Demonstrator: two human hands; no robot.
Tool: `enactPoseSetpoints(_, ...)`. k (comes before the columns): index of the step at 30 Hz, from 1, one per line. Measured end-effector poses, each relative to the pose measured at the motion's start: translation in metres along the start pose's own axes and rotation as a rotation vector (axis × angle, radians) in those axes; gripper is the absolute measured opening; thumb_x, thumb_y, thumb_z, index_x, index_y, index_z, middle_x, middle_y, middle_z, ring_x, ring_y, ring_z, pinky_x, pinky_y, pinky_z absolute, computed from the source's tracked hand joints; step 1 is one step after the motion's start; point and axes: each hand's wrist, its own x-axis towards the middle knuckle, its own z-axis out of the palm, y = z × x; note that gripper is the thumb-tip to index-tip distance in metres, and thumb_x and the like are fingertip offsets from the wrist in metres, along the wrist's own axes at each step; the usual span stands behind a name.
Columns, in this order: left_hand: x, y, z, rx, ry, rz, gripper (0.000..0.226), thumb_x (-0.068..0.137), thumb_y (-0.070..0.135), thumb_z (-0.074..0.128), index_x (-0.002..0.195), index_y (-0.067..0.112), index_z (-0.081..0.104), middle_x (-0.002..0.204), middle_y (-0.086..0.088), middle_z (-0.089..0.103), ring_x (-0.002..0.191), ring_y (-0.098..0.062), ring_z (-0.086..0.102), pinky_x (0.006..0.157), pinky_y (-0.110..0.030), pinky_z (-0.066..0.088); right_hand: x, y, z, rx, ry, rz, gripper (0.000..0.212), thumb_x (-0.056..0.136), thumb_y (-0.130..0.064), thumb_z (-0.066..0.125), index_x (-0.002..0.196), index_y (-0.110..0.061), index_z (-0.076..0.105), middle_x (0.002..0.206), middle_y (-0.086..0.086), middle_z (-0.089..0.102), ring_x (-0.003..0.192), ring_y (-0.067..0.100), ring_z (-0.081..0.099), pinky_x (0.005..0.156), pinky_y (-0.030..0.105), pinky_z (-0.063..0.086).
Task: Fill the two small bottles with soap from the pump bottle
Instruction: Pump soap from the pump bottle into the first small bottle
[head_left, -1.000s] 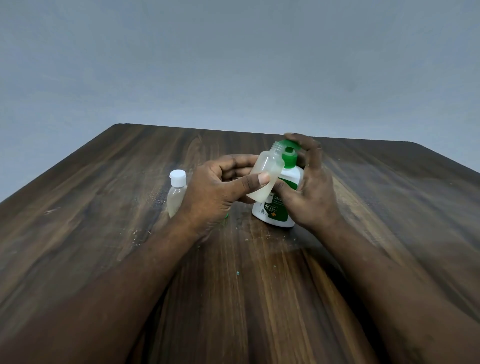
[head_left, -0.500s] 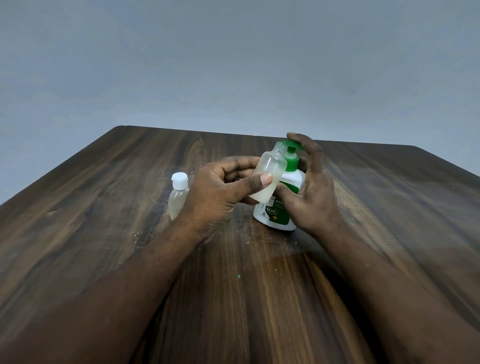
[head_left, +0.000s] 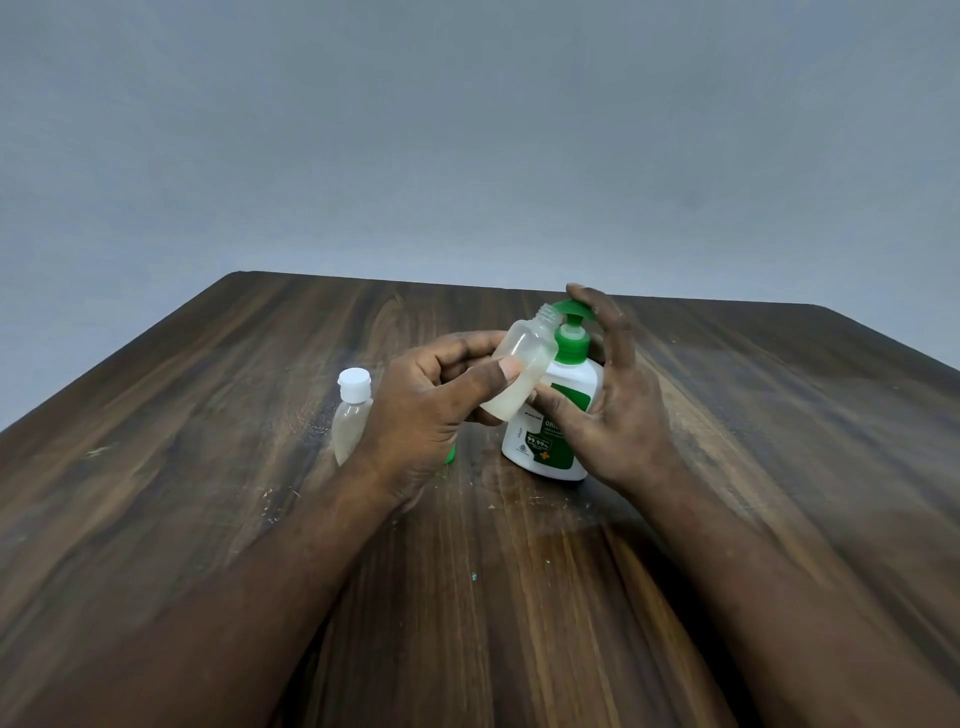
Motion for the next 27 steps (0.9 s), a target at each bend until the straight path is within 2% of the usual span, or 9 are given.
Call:
enactPoseSetpoints(3,0.0011,-0.0005,-0.0008,0.014,0.016,0.014,0.045,0.083,0.029,0.072,0.123,0.008,0.073,0.102,-0.005,0.081,0.088,-0.014,0.076,0.066,-0.024,0.057,-0.0003,-0.0011,-0.0003,-0.007,-0.001,-0.003,0.088,0.086,-0.035,0.088,0.157,-0.032,0.036,0.13,-0.014,0.067,0.115,0.006,0.069,0.092,0.031,0.06)
enactPoseSetpoints(8,0.0021,-0.0019,-0.0017,0.027,0.019,0.015,0.045,0.082,0.033,0.072,0.122,0.011,0.074,0.104,-0.007,0.081,0.09,-0.018,0.077,0.065,-0.025,0.057,-0.0004,-0.0016,-0.002,0.002,0.001,0.004,0.088,0.086,-0.031,0.089,0.156,-0.035,0.036,0.131,-0.017,0.066,0.115,0.009,0.069,0.092,0.04,0.061)
enactPoseSetpoints(14,0.003,-0.0029,-0.0019,-0.043,0.023,-0.012,0.039,0.087,0.029,0.079,0.119,0.008,0.075,0.101,-0.01,0.08,0.08,-0.014,0.073,0.06,-0.024,0.055,0.0016,-0.0021,0.0005,0.022,0.012,0.003,0.082,0.086,-0.031,0.088,0.152,-0.036,0.039,0.128,-0.022,0.064,0.111,0.009,0.07,0.088,0.041,0.062)
enactPoseSetpoints(19,0.0033,-0.0054,-0.0051,-0.049,0.04,-0.038,0.039,0.086,0.032,0.072,0.119,0.011,0.077,0.101,-0.011,0.079,0.08,-0.018,0.072,0.059,-0.025,0.054,0.0014,-0.001,0.001,0.044,0.021,-0.01,0.075,0.086,-0.028,0.086,0.146,-0.036,0.042,0.126,-0.019,0.067,0.112,0.009,0.071,0.088,0.041,0.061)
enactPoseSetpoints(24,0.0037,-0.0043,-0.0045,-0.072,0.023,-0.031,0.037,0.085,0.032,0.073,0.117,0.013,0.077,0.101,-0.011,0.08,0.08,-0.019,0.072,0.059,-0.025,0.055,0.0003,0.0011,-0.0004,-0.002,-0.002,-0.008,0.086,0.086,-0.028,0.088,0.154,-0.033,0.036,0.129,-0.014,0.066,0.113,0.01,0.07,0.089,0.043,0.062)
enactPoseSetpoints(27,0.0039,-0.0036,-0.005,-0.08,0.026,-0.03,0.035,0.087,0.031,0.072,0.117,0.013,0.077,0.1,-0.011,0.079,0.079,-0.019,0.071,0.059,-0.025,0.054,0.0005,0.0006,-0.0001,0.002,0.003,-0.006,0.088,0.086,-0.026,0.089,0.155,-0.034,0.036,0.13,-0.019,0.064,0.114,0.01,0.07,0.09,0.044,0.061)
